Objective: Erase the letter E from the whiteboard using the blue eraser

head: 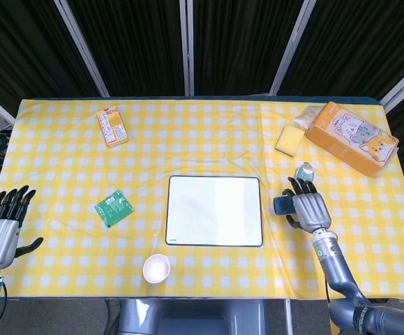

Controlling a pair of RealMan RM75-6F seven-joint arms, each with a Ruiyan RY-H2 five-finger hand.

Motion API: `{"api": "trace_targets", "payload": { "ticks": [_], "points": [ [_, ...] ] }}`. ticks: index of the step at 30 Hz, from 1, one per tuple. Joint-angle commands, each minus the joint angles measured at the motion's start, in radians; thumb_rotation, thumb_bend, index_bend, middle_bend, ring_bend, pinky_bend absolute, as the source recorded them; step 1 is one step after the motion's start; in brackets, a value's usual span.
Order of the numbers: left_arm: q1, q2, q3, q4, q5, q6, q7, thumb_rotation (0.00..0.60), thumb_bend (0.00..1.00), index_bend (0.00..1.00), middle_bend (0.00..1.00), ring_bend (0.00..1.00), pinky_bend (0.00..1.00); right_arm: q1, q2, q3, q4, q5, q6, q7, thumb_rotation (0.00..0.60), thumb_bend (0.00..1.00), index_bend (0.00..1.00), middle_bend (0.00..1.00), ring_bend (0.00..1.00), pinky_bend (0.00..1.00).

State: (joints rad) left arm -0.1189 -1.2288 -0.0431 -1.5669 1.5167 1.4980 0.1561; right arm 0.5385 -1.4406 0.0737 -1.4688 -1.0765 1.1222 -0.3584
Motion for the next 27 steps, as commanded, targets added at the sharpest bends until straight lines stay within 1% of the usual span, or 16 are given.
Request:
{"api": "trace_targets", "payload": {
  "ticks": [1, 3, 7, 9, 13, 18, 21, 24, 27],
  "points": [
    [0.000, -0.001, 0.001, -0.001, 0.002, 0.001, 0.001, 0.600, 0.02, 0.00, 0.00, 0.00, 0.00, -0.014, 0.005, -0.001, -0.003, -0.013, 0.013, 0.012, 0.600, 0.19, 0.18, 0.00, 0.00, 0.01],
    [0.000, -0.001, 0.001, -0.002, 0.001, 0.000, 0.002, 0.600, 0.02, 0.00, 0.00, 0.00, 0.00, -0.023, 0.010, -0.001, -0.006, -0.027, 0.024, 0.024, 0.600, 0.18, 0.17, 0.00, 0.00, 0.00],
    [0.002, -0.001, 0.003, -0.001, 0.001, 0.001, 0.000, 0.600, 0.02, 0.00, 0.00, 0.00, 0.00, -0.047, 0.026, -0.004, -0.016, -0.057, 0.055, 0.041, 0.600, 0.16, 0.11, 0.00, 0.00, 0.00],
    [0.003, 0.001, 0.002, -0.002, 0.002, 0.004, -0.004, 0.600, 0.02, 0.00, 0.00, 0.00, 0.00, -0.067, 0.043, -0.008, -0.033, -0.085, 0.088, 0.054, 0.600, 0.16, 0.09, 0.00, 0.00, 0.00],
    [0.008, 0.006, 0.003, -0.003, 0.006, 0.012, -0.015, 0.600, 0.02, 0.00, 0.00, 0.00, 0.00, -0.148, 0.090, -0.050, -0.055, -0.221, 0.231, 0.130, 0.600, 0.15, 0.05, 0.00, 0.00, 0.00],
    [0.012, -0.002, 0.007, 0.009, 0.005, 0.013, -0.020, 0.600, 0.02, 0.00, 0.00, 0.00, 0.00, -0.256, 0.109, -0.106, -0.003, -0.375, 0.418, 0.202, 0.600, 0.15, 0.01, 0.00, 0.00, 0.00],
    [0.012, -0.009, 0.010, 0.016, 0.006, 0.010, -0.022, 0.600, 0.02, 0.00, 0.00, 0.00, 0.00, -0.303, 0.115, -0.123, 0.026, -0.420, 0.485, 0.243, 0.600, 0.15, 0.01, 0.00, 0.00, 0.00],
    [0.013, -0.017, 0.013, 0.020, 0.016, 0.015, -0.011, 0.600, 0.02, 0.00, 0.00, 0.00, 0.00, -0.343, 0.128, -0.131, 0.049, -0.441, 0.520, 0.292, 0.600, 0.15, 0.01, 0.00, 0.00, 0.00],
    [0.014, -0.017, 0.015, 0.011, 0.027, 0.022, -0.005, 0.600, 0.02, 0.00, 0.00, 0.00, 0.00, -0.356, 0.133, -0.127, 0.062, -0.436, 0.505, 0.325, 0.600, 0.15, 0.01, 0.00, 0.00, 0.00]
  ]
}}
